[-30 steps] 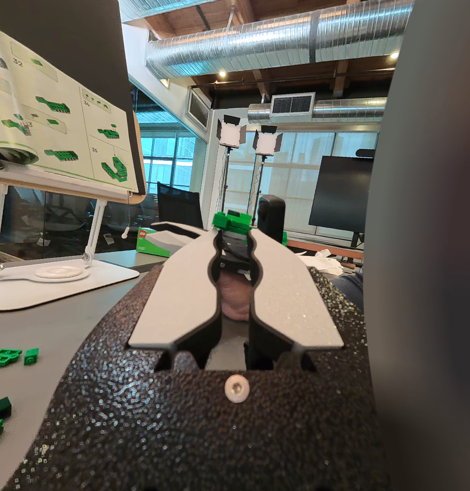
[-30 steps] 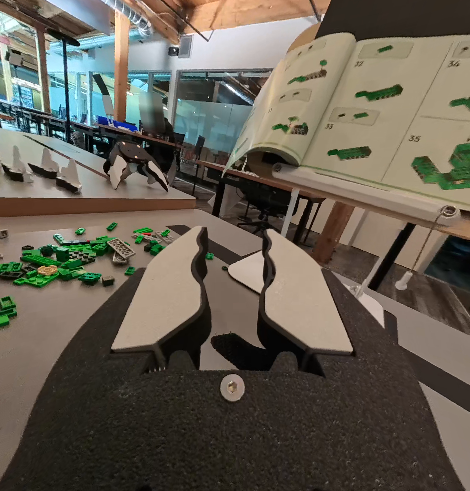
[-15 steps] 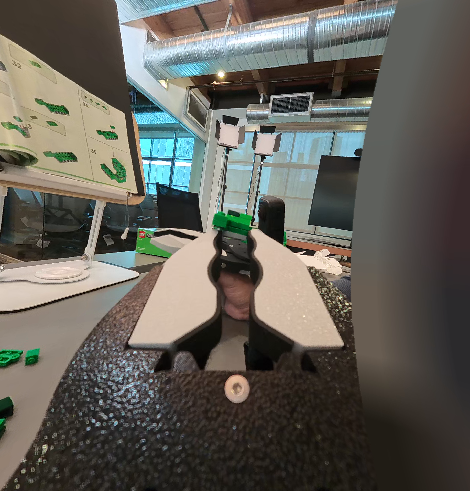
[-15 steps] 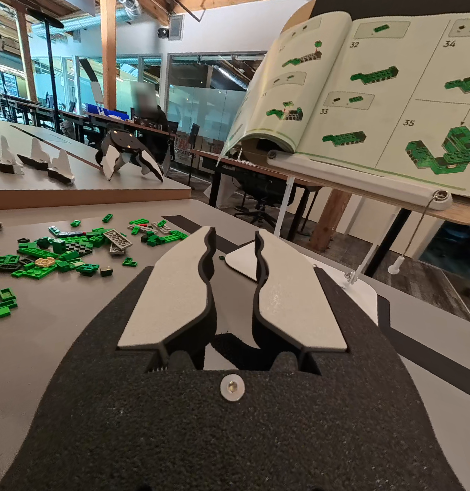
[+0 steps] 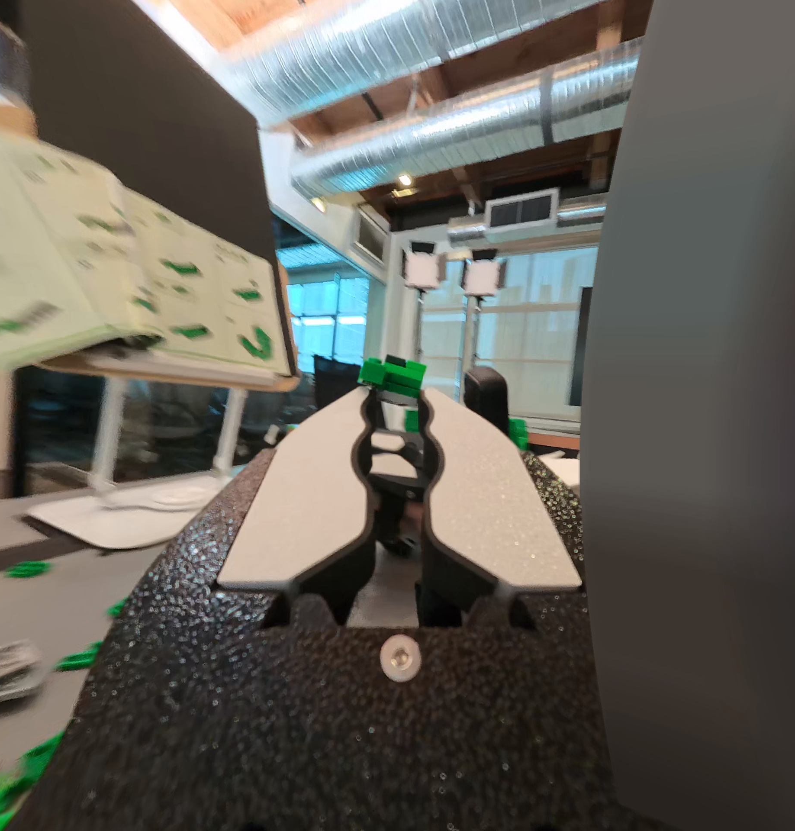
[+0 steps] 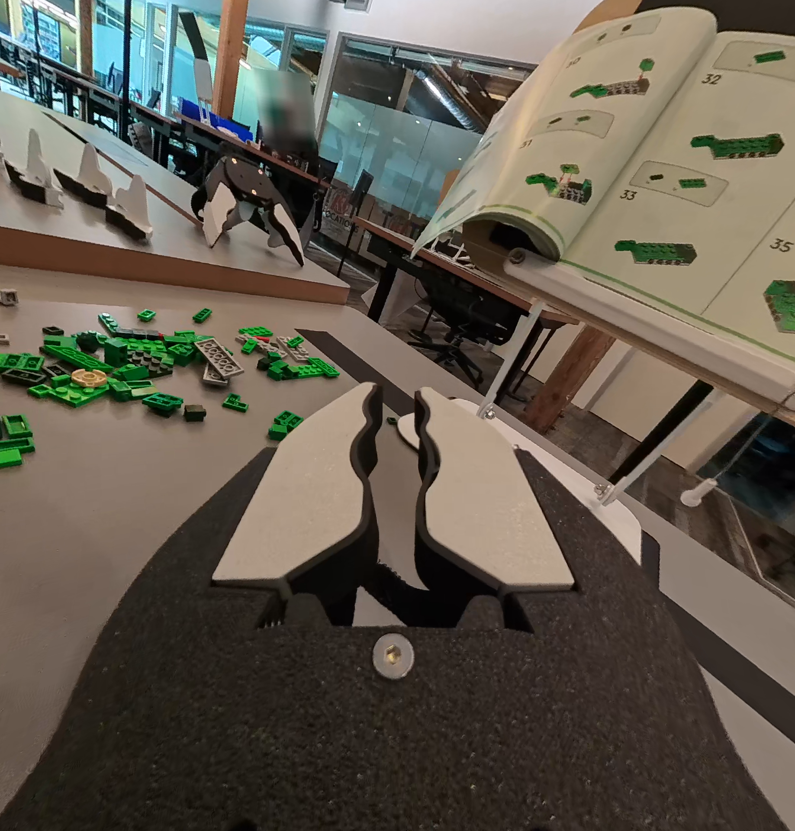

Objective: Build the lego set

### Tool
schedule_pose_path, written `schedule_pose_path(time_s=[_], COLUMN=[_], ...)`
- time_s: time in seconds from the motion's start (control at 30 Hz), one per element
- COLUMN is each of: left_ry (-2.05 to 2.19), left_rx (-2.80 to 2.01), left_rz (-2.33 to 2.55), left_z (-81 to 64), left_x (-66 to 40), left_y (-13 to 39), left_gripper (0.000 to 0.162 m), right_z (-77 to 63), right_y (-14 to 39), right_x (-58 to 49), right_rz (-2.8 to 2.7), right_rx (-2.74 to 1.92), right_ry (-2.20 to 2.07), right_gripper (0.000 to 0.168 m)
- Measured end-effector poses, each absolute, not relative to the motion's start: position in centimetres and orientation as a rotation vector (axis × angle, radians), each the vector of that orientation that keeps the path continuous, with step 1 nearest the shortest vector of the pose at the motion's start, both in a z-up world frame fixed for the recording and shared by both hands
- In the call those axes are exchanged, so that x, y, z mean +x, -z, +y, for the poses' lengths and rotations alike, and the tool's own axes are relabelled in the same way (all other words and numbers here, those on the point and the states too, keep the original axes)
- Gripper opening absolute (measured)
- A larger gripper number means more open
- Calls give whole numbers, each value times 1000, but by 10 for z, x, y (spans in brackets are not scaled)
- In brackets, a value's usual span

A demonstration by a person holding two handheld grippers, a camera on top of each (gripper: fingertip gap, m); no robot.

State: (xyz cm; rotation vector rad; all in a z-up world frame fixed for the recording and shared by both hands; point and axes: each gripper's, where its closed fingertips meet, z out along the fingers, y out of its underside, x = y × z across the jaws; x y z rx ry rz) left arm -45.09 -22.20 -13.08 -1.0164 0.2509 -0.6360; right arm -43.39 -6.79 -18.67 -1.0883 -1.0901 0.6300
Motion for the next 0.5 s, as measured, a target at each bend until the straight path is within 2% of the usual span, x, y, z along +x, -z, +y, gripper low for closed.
schedule_pose_path(time_s=[0.03,0.33,0.5], left_ry=[620,476,447], left_rx=[-998,-1001,-1028], left_rz=[241,163,233], left_z=[-226,-256,-263], left_x=[-457,-471,-451], left_y=[128,128,129], left_gripper=[17,17,17], right_z=[-68,-101,-173], right_y=[187,191,223], right_x=[-435,-434,-410], right_rz=[-1097,-1219,-1560], right_rx=[-1086,-1026,-1195], right_ry=[-626,-651,-859], right_gripper=[12,4,5])
